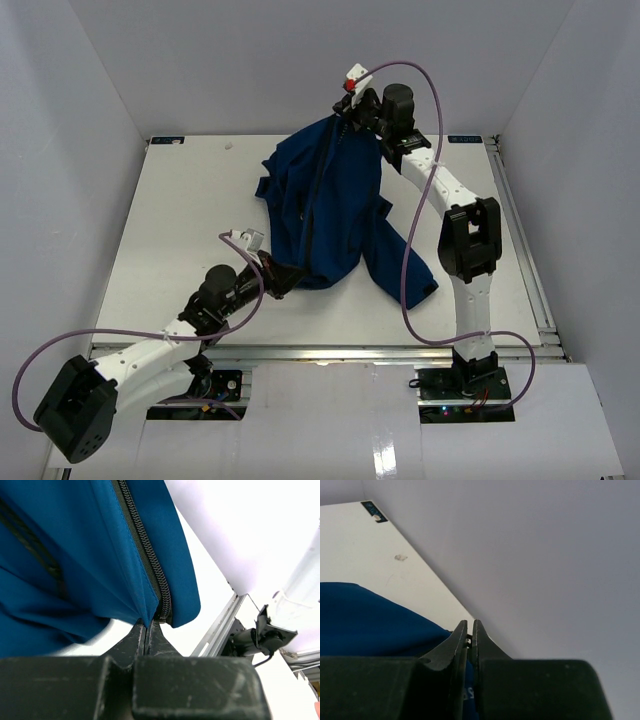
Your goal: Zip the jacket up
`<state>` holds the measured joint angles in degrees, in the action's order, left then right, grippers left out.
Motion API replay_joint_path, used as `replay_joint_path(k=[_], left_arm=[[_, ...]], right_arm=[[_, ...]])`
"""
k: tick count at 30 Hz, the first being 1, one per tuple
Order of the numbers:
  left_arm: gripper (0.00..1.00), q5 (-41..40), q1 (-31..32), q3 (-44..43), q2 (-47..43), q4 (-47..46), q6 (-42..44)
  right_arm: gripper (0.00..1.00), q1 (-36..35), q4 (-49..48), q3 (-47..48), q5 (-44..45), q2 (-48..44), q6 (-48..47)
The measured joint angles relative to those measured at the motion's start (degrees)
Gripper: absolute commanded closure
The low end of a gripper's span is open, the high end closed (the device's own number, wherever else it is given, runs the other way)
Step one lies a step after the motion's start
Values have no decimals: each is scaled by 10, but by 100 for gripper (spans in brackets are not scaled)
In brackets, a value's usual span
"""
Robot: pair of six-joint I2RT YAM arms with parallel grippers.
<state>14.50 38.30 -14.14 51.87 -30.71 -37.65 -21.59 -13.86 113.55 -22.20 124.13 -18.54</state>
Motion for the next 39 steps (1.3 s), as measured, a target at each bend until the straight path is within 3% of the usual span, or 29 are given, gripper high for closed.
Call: replay_joint_path(k=[10, 17, 21, 28, 29, 31, 33, 36, 39], left_arm=[[100, 19, 2, 23, -36, 8, 14], [100, -15, 4, 67, -95, 17, -1], [100, -49, 10, 85, -162, 75, -26], [100, -76, 33, 116, -283, 234, -71], [95, -82, 33, 116, -289, 242, -75], [68, -89, 33, 116, -284, 249, -79], [49, -91, 33, 116, -263, 249, -79], [37, -85, 33, 116, -209, 244, -80], [33, -78, 33, 116, -171, 247, -77]], right_arm=[[92, 34, -7, 36, -4, 8, 5], [92, 35, 9, 96, -1, 47, 20], [92, 40, -18, 108, 55, 57, 7], [92, 153, -158, 103, 168, 31, -19], [92, 166, -168, 98, 175, 24, -18], [92, 177, -191, 59, 180, -2, -10], [92, 173, -205, 10, 168, -34, 7], [92, 154, -228, -96, 121, -90, 47], [91, 127, -247, -211, 77, -133, 95]])
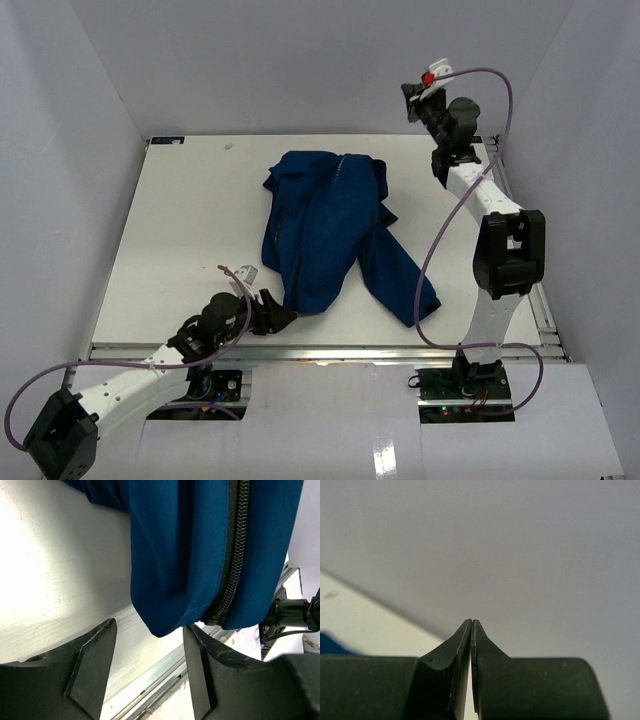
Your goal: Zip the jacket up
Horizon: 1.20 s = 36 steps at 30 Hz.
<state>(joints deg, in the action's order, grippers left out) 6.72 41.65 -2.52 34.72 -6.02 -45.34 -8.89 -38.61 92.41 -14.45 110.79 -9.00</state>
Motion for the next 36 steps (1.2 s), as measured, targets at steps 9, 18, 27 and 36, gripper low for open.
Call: replay_joint_path(k=[9, 18, 27, 36], left_arm=[[24, -76, 1, -77, -13, 50, 6], [24, -157, 1, -220, 120, 35, 23], [21, -225, 0, -233, 6, 62, 52], [21, -210, -3, -353, 157, 50, 114]], right_arm=[[82, -87, 17, -220, -87, -26, 126], [76, -128, -74, -532, -93, -80, 226], [72, -131, -81, -564, -59, -81, 229], [29, -133, 4, -546, -32, -122, 206]])
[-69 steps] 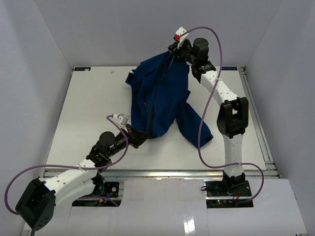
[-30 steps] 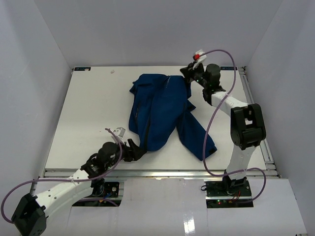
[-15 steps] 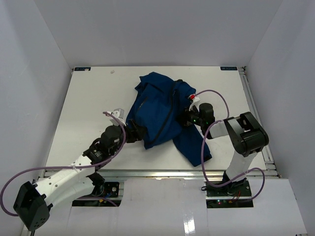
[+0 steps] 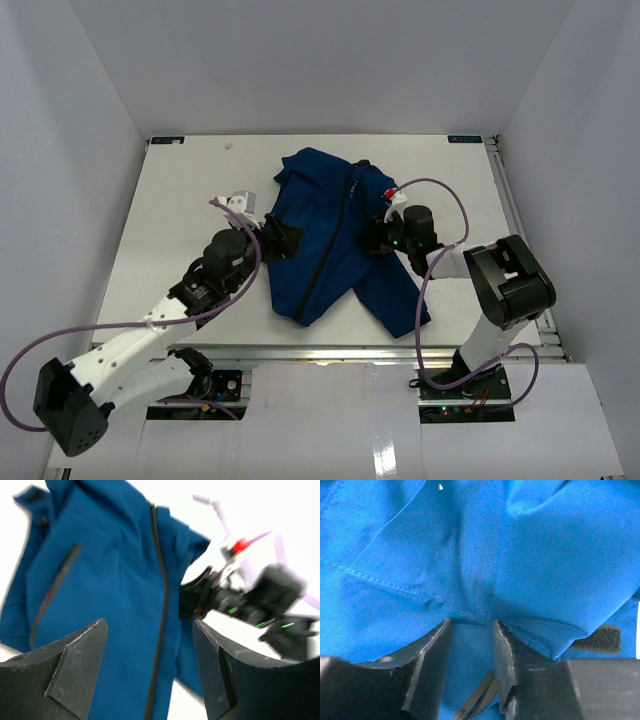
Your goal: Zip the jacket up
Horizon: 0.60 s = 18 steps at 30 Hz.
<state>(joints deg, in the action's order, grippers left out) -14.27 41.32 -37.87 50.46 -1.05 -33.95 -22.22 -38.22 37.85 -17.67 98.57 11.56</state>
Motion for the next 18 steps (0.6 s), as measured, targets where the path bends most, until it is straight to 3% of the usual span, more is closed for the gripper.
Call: replay_joint_path(k=[5, 7, 10, 15, 18], left_arm=[[23, 63, 0, -42, 89, 37, 29], [22, 87, 0, -61, 100, 44, 35], [21, 111, 0, -67, 86, 40, 42], [3, 130, 0, -51, 60, 14, 52], [2, 151, 1, -18, 57, -23, 54]], right_arm=[[4, -13, 102, 10, 37, -95, -2], [10, -26, 151, 22, 64, -151, -1], [10, -58, 222, 52, 123, -232, 7], [10, -123, 319, 107, 213, -322, 36], [10, -136, 411, 141, 249, -330, 60]])
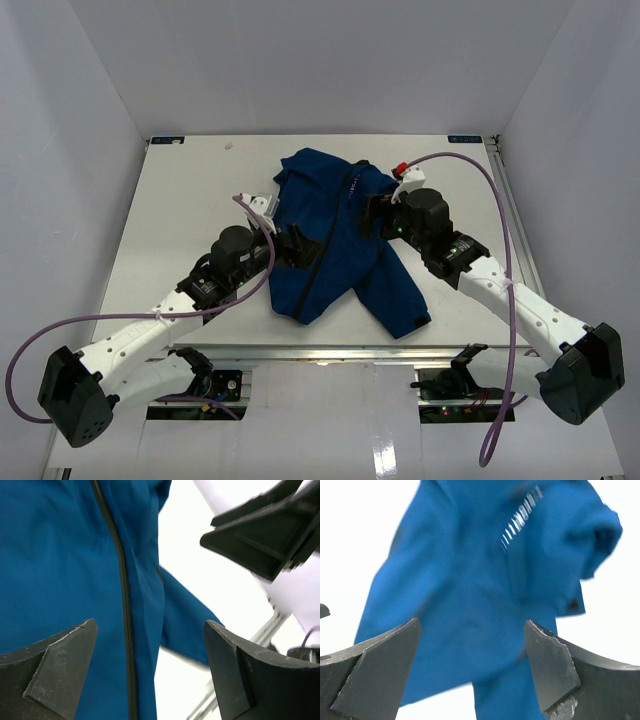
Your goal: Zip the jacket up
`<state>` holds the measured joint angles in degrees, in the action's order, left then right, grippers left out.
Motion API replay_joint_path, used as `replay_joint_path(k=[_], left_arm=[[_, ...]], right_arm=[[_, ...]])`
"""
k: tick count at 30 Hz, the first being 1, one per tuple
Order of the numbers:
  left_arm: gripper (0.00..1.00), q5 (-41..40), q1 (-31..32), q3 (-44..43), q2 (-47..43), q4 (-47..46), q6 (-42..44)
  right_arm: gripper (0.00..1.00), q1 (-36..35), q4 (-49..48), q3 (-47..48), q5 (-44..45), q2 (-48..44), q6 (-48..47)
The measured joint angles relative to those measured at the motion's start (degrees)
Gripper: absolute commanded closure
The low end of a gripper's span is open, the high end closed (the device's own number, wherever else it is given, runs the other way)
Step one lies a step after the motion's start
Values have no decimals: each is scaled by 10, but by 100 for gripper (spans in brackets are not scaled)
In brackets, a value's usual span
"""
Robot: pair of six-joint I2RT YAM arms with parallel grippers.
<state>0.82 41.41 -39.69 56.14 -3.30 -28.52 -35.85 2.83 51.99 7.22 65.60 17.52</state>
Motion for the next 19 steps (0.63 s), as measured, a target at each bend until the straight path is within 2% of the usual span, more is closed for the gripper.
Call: replay_joint_path(k=[4, 7, 12, 19], left_arm=[[2, 19, 7, 31, -1, -12, 2], [2, 21, 11, 39, -13, -16, 5], [2, 18, 21, 57, -62, -42, 15], [2, 19, 33, 72, -85, -62, 30]], right_arm=[[10, -9, 78, -9, 33, -27, 5], [10, -14, 94, -62, 46, -95, 3], [10, -16, 95, -122, 46, -201, -1], [10, -16, 93, -125, 50, -229, -2]])
